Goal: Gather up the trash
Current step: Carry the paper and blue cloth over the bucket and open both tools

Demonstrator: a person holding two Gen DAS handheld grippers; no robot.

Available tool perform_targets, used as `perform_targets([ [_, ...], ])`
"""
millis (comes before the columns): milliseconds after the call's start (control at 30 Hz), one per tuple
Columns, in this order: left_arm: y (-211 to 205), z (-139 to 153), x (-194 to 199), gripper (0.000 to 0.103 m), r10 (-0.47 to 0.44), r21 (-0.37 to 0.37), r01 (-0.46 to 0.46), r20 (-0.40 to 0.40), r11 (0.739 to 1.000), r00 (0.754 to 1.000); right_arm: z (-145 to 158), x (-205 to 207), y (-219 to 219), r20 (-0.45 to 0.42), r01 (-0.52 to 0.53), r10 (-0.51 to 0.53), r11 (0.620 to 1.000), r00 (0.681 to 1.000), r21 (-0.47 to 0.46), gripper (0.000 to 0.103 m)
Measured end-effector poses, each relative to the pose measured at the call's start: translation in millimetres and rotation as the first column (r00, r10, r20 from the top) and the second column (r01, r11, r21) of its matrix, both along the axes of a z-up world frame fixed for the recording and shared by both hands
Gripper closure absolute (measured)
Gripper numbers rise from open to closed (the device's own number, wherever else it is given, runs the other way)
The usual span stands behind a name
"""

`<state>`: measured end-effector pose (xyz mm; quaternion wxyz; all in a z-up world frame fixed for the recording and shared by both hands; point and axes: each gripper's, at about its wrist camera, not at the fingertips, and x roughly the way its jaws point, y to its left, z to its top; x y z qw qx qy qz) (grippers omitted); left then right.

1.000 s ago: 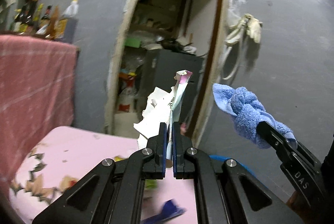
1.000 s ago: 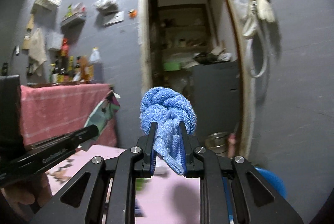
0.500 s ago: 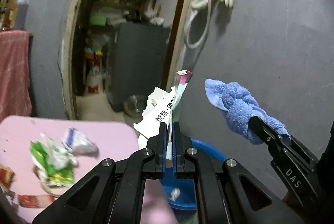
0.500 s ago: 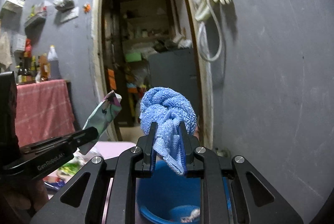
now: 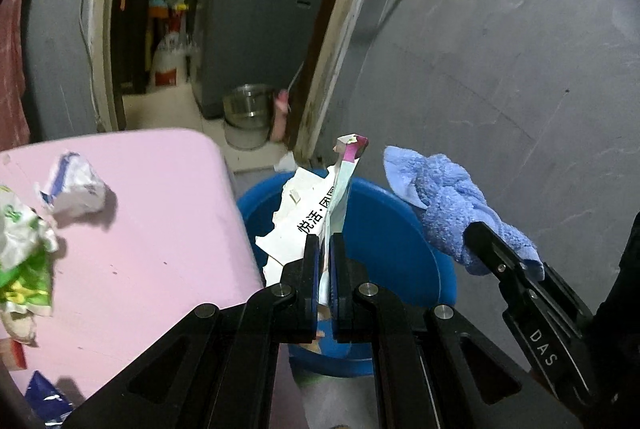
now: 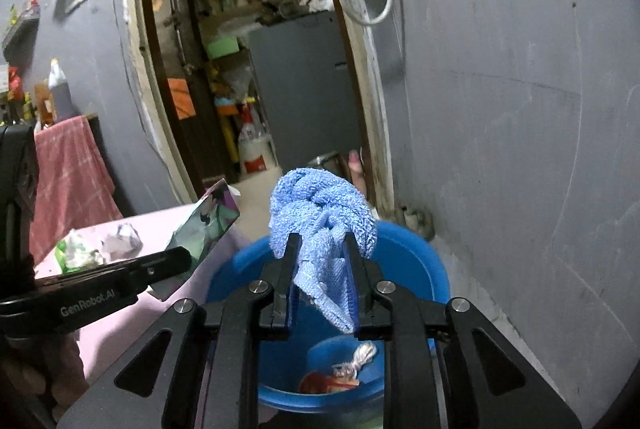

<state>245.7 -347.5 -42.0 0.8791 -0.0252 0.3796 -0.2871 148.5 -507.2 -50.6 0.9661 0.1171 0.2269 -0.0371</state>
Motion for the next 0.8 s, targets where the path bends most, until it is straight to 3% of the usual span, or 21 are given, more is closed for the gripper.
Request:
perform_targets([
  [367,10.7,-14.9,11.2,0.093,0.01,-0.027,-0.012,-0.093,1.0,0.996,-2.2,9.3,-6.7,-0.047,0.02,-0.019,1.0,0.999,0.022,0.076],
  [400,14.6,-11.1,8.7,0.088,0.011,-0.036,-0.015,-0.093,0.999,0.996,-0.7,9.8,-6.7,-0.044,0.022,-0.02,0.999,0.999,0.025,0.073],
  [433,17.2,-9.4,7.8,0.081,0.013,-0.047,-0.018,-0.09,0.999,0.996,1.1,8.6,-7.7,-0.037,0.024,-0.022,0.999,0.999,0.028,0.072],
  [533,27.8,-0.7,4.7,0.075,0.027,-0.081,-0.032,-0.062,0.996,0.998,7.4,6.2,-7.6,-0.014,0.032,-0.032,0.999,0.999,0.027,0.069],
  [600,35.2,6.2,2.4,0.072,0.038,-0.094,-0.041,-0.038,0.995,0.999,12.5,3.4,-5.6,0.005,0.04,-0.04,0.999,0.999,0.025,0.057],
  [800,61.8,28.3,-11.1,0.053,0.089,-0.135,-0.082,0.045,0.987,0.995,34.3,-9.8,4.2,0.088,0.046,-0.048,0.999,0.995,0.017,0.046],
])
